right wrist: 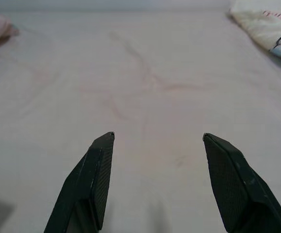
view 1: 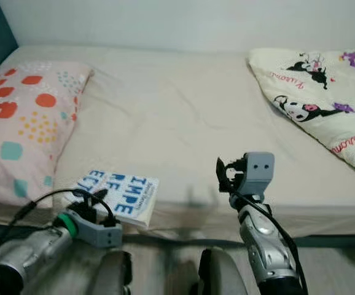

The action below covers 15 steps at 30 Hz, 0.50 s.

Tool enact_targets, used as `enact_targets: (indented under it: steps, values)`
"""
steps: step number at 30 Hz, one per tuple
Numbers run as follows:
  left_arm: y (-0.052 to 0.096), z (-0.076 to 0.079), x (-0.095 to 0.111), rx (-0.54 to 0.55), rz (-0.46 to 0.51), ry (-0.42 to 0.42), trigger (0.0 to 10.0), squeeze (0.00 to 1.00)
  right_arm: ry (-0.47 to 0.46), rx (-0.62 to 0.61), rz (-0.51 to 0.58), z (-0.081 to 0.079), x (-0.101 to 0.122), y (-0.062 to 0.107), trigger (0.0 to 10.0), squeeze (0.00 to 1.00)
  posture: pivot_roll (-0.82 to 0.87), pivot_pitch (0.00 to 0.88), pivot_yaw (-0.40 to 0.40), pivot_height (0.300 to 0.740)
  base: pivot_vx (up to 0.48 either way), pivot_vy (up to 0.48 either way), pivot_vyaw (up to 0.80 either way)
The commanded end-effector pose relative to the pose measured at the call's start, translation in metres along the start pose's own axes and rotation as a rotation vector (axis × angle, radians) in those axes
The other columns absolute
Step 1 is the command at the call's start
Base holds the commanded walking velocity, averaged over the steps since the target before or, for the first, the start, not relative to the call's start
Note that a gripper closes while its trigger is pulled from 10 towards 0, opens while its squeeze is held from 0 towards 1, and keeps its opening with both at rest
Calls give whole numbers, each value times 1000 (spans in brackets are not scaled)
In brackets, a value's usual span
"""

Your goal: Clean up the room

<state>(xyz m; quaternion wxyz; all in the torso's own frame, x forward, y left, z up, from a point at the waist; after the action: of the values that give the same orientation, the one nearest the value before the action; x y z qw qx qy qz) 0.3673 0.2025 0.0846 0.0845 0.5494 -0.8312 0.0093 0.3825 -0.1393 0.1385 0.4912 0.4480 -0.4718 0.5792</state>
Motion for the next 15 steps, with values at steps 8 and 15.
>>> enact_targets:
  steps: [8, 15]
  values:
    - [2, -22, -27, 26, -30, -109, 10000, 0, -12, 52, 21, -7, 10, 6, 10000, 0, -5, 269, -48, 590, 0, 0, 0]
    - [-9, -26, -23, 25, 12, -163, 10000, 0, -8, 59, 32, -4, 18, 10, 10000, 0, -51, 317, -65, 590, 0, 0, 0]
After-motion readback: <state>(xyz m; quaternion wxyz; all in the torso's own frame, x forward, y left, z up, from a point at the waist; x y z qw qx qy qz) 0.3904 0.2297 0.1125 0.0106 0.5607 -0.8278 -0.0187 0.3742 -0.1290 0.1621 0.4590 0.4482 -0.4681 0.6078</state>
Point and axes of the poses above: a point about 5 cm out from each wrist's last joint towards the gripper, its own y axis pointing back from the gripper into the wrist, its own x axis along the axis of the wrist's last joint, z = x × y, the point moved 6 cm from there along -y, pointing out of the wrist towards the gripper, and after that the axes turned 12 degrees about y, right-handed, at the moved point
